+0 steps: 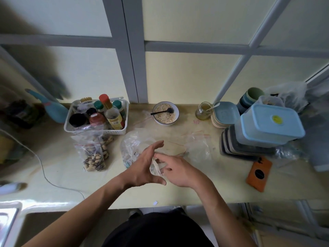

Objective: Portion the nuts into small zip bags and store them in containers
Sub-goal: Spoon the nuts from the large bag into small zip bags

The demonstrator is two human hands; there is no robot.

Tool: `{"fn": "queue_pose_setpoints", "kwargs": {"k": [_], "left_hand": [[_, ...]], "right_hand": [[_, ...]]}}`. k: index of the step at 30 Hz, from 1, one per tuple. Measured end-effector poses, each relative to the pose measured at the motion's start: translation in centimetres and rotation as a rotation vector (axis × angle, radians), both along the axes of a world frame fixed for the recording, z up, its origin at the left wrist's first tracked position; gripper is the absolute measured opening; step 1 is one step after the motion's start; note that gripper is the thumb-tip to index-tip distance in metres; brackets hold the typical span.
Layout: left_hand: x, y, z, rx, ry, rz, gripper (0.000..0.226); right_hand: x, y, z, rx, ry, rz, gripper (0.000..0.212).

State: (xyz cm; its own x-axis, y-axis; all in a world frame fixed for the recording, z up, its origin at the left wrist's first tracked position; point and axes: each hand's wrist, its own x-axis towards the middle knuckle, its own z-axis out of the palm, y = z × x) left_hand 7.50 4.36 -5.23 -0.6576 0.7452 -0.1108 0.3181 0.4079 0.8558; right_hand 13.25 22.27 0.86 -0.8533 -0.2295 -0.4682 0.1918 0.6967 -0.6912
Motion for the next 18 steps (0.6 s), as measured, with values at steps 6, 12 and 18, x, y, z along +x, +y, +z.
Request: {"fn": "queue_pose_setpoints", "kwargs": {"k": [6, 12, 18], "left_hand": [[-0.1, 1.1, -0.1, 0.051, -0.030, 0.201, 0.086], [0.1, 2.0, -0.4, -0.059, 0.028, 0.301, 0.058], [1.2, 3.3, 0.6, 0.095, -0.197, 0.201, 0.108]], "right_hand": [[0.0, 1.0, -0.3, 0.038, 0.064, 0.066, 0.069], [-0.8, 2.4, -1.5, 0.214, 0.342, 0.117, 0.024], [-1.2, 4.3, -1.4, -0.151, 0.381, -0.047, 0.013]]}}
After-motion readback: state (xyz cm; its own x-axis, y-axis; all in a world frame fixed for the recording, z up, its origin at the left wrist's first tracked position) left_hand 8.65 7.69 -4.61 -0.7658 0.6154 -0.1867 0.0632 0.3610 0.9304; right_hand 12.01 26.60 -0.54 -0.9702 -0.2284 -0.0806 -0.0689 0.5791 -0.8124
